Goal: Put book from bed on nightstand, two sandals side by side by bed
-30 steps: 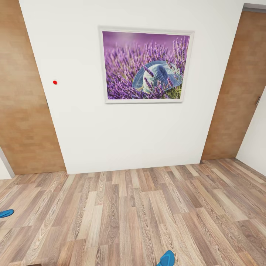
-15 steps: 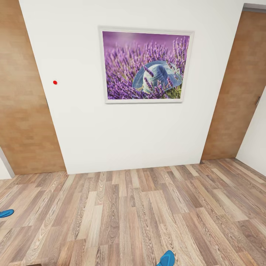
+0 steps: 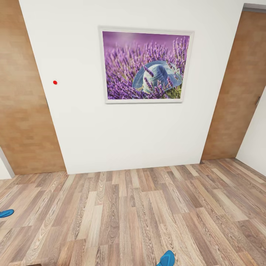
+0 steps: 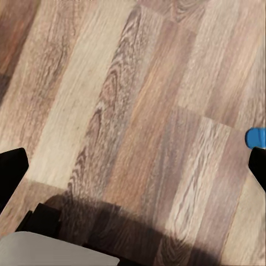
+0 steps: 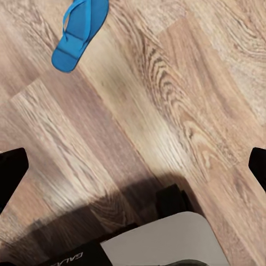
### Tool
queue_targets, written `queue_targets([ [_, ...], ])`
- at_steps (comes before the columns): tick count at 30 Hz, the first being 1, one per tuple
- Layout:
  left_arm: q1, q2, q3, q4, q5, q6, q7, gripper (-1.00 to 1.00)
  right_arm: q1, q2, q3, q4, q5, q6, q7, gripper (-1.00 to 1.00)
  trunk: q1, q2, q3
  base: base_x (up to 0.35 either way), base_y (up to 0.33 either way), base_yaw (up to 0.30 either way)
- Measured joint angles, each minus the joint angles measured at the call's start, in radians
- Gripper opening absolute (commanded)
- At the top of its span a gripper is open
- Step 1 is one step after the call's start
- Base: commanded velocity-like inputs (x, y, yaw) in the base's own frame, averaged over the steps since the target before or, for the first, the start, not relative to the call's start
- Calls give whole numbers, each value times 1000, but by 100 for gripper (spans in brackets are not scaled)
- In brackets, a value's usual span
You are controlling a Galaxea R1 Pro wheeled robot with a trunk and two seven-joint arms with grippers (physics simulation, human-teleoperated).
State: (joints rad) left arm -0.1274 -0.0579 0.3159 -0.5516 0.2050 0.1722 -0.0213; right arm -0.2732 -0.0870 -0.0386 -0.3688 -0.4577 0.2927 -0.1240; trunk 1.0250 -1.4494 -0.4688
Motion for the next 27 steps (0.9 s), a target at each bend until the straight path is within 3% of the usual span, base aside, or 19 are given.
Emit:
queue_targets([
  [8, -48, 3, 0, 0, 91, 61, 0, 100, -119, -2, 0, -5, 1, 138, -2, 100, 0, 0, 0, 0, 0, 0],
  [19, -103, 15, 0, 0, 127, 90, 4, 100, -280, 0, 1, 5, 3, 220, -8, 100, 0, 0, 0, 0, 0, 0],
  [23, -134, 19, 1, 0, 164, 113, 26, 100, -366, 4, 0, 17, -4, 244, -56, 100, 0, 0, 0, 0, 0, 0],
  [27, -173, 29, 2, 0, 214, 150, 55, 100, -463, 8, -2, 46, -52, 270, -125, 100, 0, 0, 0, 0, 0, 0],
])
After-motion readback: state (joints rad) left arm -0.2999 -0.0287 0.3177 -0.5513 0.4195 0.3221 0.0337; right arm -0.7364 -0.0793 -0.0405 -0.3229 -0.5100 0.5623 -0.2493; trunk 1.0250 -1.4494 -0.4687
